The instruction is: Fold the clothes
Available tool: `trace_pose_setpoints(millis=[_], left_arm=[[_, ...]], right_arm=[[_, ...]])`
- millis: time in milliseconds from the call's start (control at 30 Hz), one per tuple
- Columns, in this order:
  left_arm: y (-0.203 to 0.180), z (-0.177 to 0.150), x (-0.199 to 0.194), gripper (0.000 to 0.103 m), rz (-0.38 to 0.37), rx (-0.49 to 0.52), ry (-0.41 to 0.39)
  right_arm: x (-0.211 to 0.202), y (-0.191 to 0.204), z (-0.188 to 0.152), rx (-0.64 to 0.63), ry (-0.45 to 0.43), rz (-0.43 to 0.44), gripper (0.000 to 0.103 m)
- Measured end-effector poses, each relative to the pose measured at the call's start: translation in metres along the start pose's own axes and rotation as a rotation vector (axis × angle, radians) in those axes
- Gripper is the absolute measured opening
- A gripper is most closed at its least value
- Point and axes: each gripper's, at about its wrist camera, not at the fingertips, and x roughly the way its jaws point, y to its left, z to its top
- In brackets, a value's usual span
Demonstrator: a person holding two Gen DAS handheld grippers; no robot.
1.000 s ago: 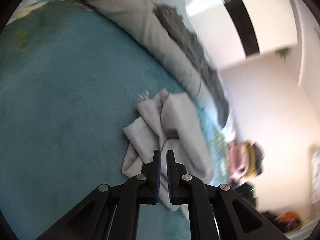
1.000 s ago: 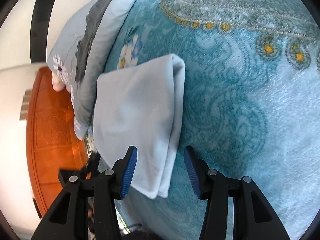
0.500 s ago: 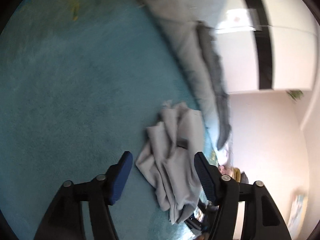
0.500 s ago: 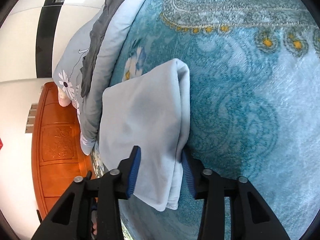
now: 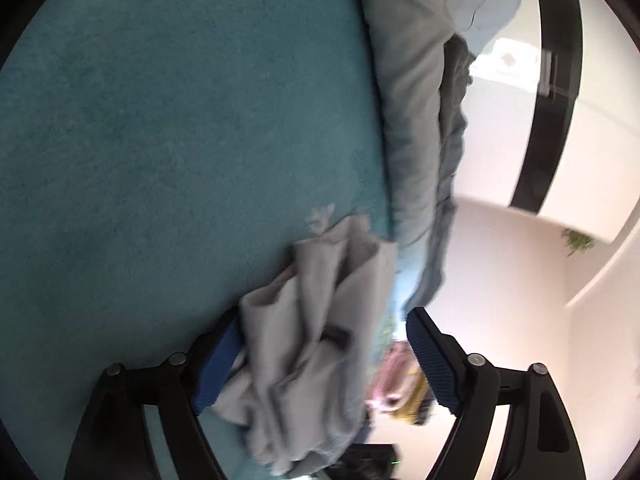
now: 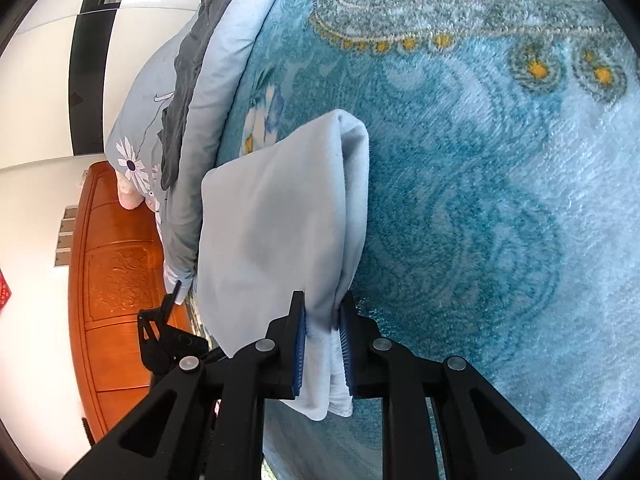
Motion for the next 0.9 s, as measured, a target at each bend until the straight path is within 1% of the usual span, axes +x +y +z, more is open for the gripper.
trace_pose_setpoints(millis=[33, 67, 167, 267, 333, 400, 433, 467, 500, 533, 567, 633, 667, 800, 900], left_arm=[[-0.002, 0.002, 0.003, 0.089, 0.0, -0.005, 0.006], [-0.005, 0.002, 0.007, 0.089, 0.021, 0.001, 0.013], [-0.026, -0.001, 0.025, 0.089, 0.097, 0.108, 0.049], [-0.042, -0.006, 0.046, 0.089, 0.21, 0.207, 0.08], [-0.046, -0.007, 0.051, 0.089, 0.245, 0.214, 0.08], [-0.048, -0.008, 0.051, 0.084, 0.272, 0.195, 0.06], [-0.05, -0.009, 0.051, 0.077, 0.304, 0.199, 0.045], [-0.051, -0.011, 0.048, 0.067, 0.334, 0.206, 0.031], [-0.05, -0.014, 0.04, 0.061, 0.361, 0.22, 0.021], [-0.051, -0.016, 0.04, 0.044, 0.385, 0.231, 0.012], [-0.05, -0.018, 0.039, 0.03, 0.396, 0.231, 0.007], [-0.046, -0.022, 0.036, 0.021, 0.385, 0.203, -0.008], [-0.048, -0.025, 0.034, 0.018, 0.382, 0.2, -0.017], [-0.059, -0.046, 0.017, 0.014, 0.365, 0.229, -0.044], [-0.071, -0.067, 0.002, 0.013, 0.343, 0.265, -0.035]], right_arm=[[0.0, 0.0, 0.0, 0.002, 0.002, 0.003, 0.016], [0.0, -0.001, 0.0, 0.005, 0.004, 0.006, 0.016], [-0.001, -0.003, 0.0, 0.012, 0.009, 0.013, 0.016], [-0.002, -0.001, 0.0, 0.01, 0.01, 0.009, 0.016], [-0.003, 0.002, 0.0, 0.008, 0.006, 0.003, 0.016], [-0.003, 0.004, 0.0, 0.006, -0.004, -0.009, 0.016], [-0.003, 0.005, -0.001, 0.006, -0.009, -0.016, 0.016], [-0.002, 0.007, -0.001, 0.009, -0.012, -0.015, 0.016], [-0.002, 0.008, -0.001, 0.013, -0.016, -0.014, 0.016], [-0.002, 0.009, -0.001, 0.016, -0.019, -0.013, 0.016], [-0.001, 0.012, 0.0, 0.011, -0.019, -0.016, 0.016], [0.0, 0.018, 0.001, 0.0, -0.018, -0.022, 0.014], [0.0, 0.021, 0.003, -0.006, -0.015, -0.021, 0.011], [-0.011, 0.034, 0.015, -0.031, -0.002, 0.013, 0.008], [-0.033, 0.048, 0.033, -0.079, 0.014, 0.035, 0.007]])
